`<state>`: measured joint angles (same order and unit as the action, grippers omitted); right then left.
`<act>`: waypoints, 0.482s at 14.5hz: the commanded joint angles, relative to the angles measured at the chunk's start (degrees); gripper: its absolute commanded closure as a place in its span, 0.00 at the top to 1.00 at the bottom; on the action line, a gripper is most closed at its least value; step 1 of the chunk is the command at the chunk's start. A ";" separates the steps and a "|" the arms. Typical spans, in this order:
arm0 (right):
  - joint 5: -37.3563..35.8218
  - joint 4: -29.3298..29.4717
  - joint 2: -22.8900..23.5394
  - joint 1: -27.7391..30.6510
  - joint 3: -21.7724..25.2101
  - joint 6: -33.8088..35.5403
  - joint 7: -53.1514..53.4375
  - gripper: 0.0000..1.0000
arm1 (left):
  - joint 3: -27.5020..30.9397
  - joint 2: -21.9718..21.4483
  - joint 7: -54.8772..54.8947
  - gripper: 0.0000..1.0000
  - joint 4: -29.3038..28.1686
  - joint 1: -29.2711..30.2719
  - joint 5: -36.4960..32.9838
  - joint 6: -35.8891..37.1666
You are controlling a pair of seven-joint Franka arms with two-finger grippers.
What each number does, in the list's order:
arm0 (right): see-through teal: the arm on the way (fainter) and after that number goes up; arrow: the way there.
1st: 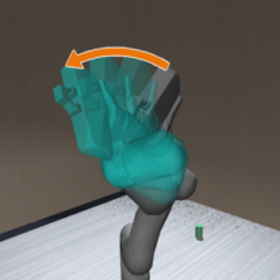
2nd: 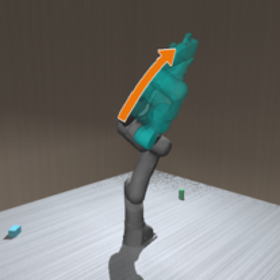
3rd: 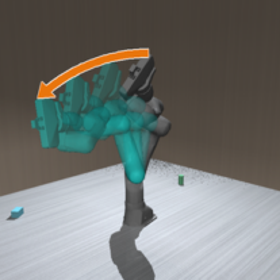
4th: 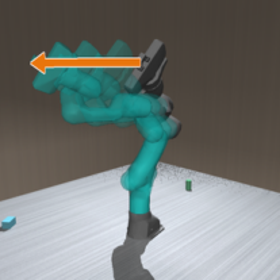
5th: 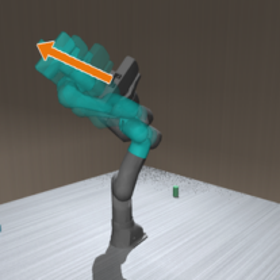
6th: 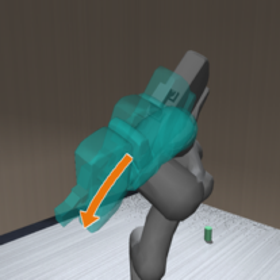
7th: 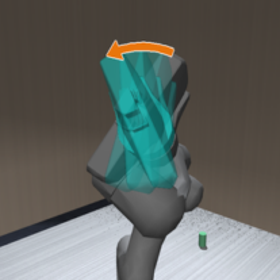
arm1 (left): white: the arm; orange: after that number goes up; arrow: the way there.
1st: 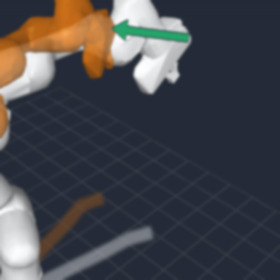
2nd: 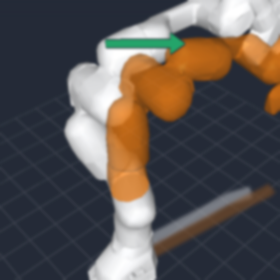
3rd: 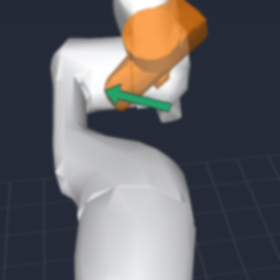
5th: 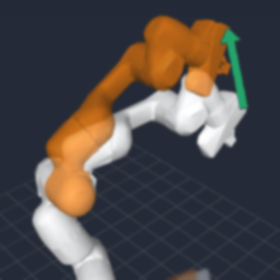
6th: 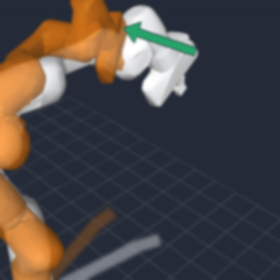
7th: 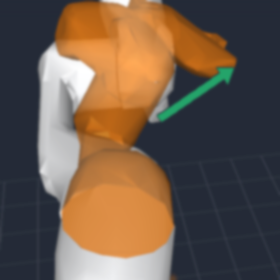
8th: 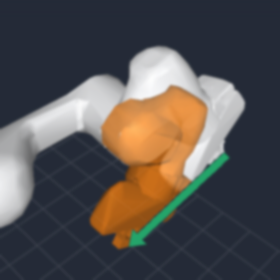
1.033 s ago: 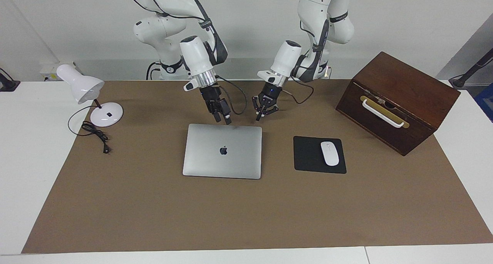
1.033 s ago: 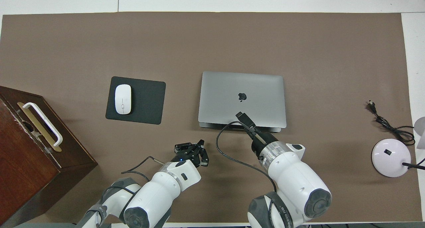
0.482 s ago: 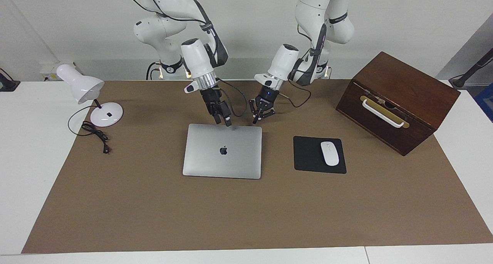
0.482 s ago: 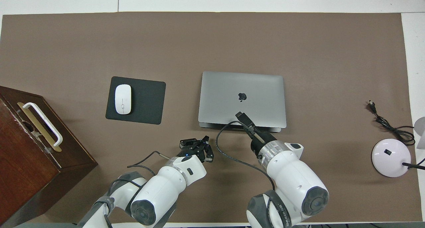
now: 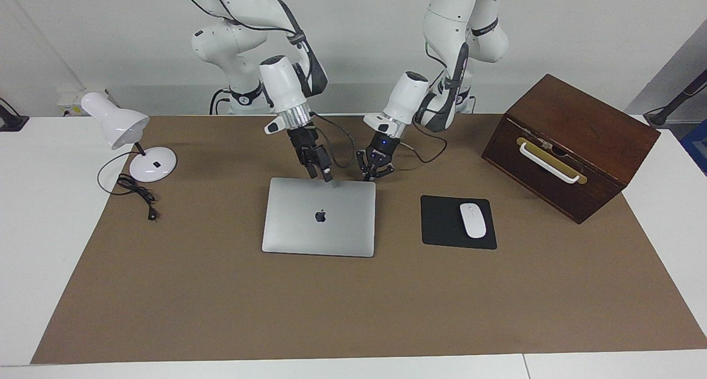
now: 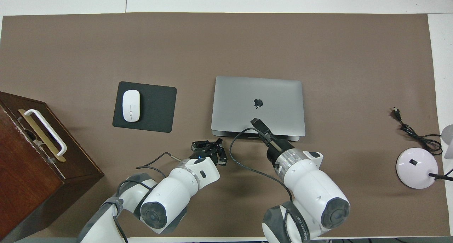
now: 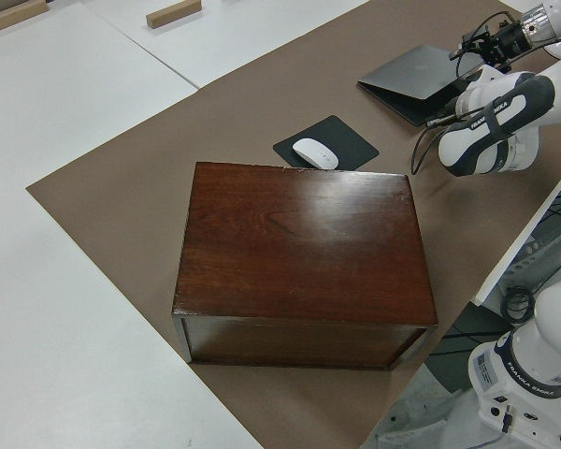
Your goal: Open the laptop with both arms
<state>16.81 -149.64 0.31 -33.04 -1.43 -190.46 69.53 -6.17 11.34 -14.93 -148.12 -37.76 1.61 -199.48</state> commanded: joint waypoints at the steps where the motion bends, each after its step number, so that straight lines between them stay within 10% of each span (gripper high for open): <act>1: 1.12 1.46 1.88 0.26 -0.23 -0.88 0.25 1.00 | 0.02 0.79 0.34 0.00 0.64 0.85 -1.61 -1.26; 7: 1.12 1.46 1.88 0.35 -0.15 -0.88 0.16 1.00 | 0.02 0.96 0.34 0.00 1.43 1.03 -2.05 -1.26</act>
<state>16.81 -148.85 1.48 -33.03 -1.35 -190.46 69.53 -6.11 11.34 -14.90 -147.74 -37.71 1.11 -199.55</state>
